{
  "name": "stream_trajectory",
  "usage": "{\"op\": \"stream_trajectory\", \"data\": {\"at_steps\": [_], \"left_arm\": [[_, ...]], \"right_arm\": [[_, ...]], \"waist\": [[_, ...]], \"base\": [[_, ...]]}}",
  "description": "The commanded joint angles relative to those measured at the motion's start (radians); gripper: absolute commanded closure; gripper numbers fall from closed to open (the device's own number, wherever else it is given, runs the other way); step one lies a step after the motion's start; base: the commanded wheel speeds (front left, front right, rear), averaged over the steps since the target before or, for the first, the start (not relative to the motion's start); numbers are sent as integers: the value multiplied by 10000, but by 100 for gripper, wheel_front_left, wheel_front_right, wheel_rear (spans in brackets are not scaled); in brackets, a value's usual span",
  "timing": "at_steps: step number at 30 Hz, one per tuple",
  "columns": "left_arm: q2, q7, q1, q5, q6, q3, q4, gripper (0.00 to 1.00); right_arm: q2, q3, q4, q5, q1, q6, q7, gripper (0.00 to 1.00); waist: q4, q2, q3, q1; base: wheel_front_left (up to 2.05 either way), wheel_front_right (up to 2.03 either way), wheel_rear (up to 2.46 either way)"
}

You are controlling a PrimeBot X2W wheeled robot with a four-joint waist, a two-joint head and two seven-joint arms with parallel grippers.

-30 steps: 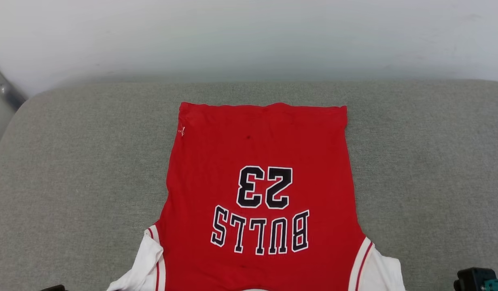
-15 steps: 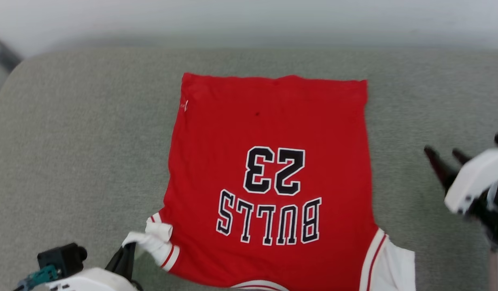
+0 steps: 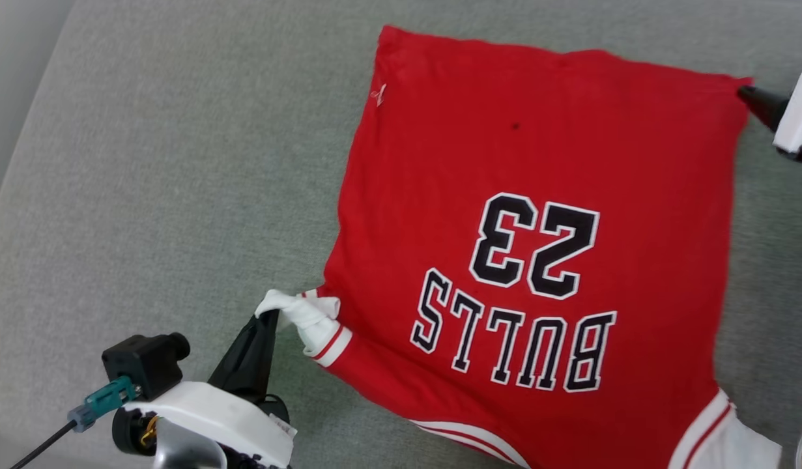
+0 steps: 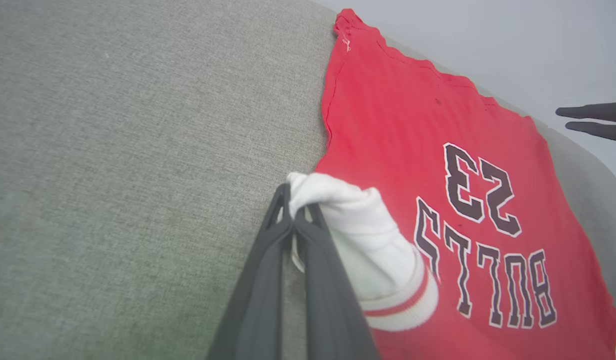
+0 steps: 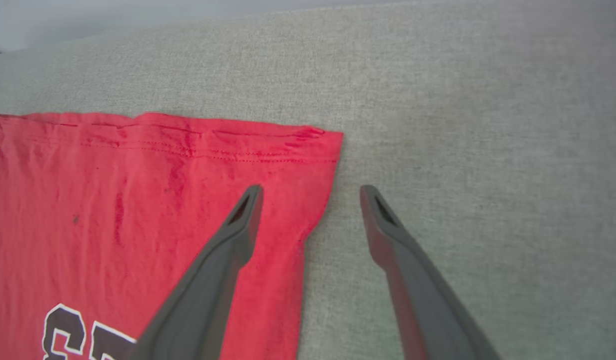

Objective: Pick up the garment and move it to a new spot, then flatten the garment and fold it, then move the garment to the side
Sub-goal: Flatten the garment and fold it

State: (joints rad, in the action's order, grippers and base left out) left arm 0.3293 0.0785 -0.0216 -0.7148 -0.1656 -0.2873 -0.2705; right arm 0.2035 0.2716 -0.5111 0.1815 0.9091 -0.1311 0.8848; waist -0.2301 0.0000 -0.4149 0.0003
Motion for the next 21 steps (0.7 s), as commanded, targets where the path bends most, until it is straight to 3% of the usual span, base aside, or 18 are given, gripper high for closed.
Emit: {"op": "stream_trajectory", "data": {"at_steps": [1, 7, 12, 13, 14, 15, 16, 21], "left_arm": [[-68, -71, 201, 80, 80, -37, -41, 100], [-226, -223, 536, 81, 306, -261, 32, 100], [-335, -377, 693, 20, 429, -339, 273, 100], [-353, -387, 727, 15, 452, -348, 306, 100], [-361, -405, 753, 11, 472, -353, 339, 100], [-368, -414, 756, 11, 478, -360, 373, 100], [-373, -436, 748, 12, 475, -363, 406, 100], [-385, -425, 812, -57, 546, -415, 596, 100]], "right_arm": [[71, 81, -134, -169, 297, 7, 111, 0], [22, 655, -831, -990, 1055, 7, 845, 0], [-294, 1181, -1439, -1509, 730, 9, 1549, 0], [-355, 1266, -1548, -1568, 646, 10, 1733, 25], [-428, 1343, -1632, -1603, 577, 10, 1896, 63], [-511, 1398, -1661, -1635, 541, 10, 1989, 93], [-561, 1426, -1647, -1670, 540, 10, 2036, 100], [-292, 1035, -1217, -1531, 610, 7, 1861, 100]], "waist": [[-515, 0, -530, -3], [-848, 0, -1089, -3], [-898, 0, -1274, -3], [-897, 0, -1289, -3], [-893, 0, -1292, -3], [-887, 0, -1284, -3], [-880, 0, -1273, -3], [-938, 0, -1062, -3]], "base": [[0, 0, 0], [0, 0, 0], [0, 0, 0], [0, 0, 0], [0, 0, 0], [0, 0, 0], [0, 0, 0], [0, 0, 0]]}}
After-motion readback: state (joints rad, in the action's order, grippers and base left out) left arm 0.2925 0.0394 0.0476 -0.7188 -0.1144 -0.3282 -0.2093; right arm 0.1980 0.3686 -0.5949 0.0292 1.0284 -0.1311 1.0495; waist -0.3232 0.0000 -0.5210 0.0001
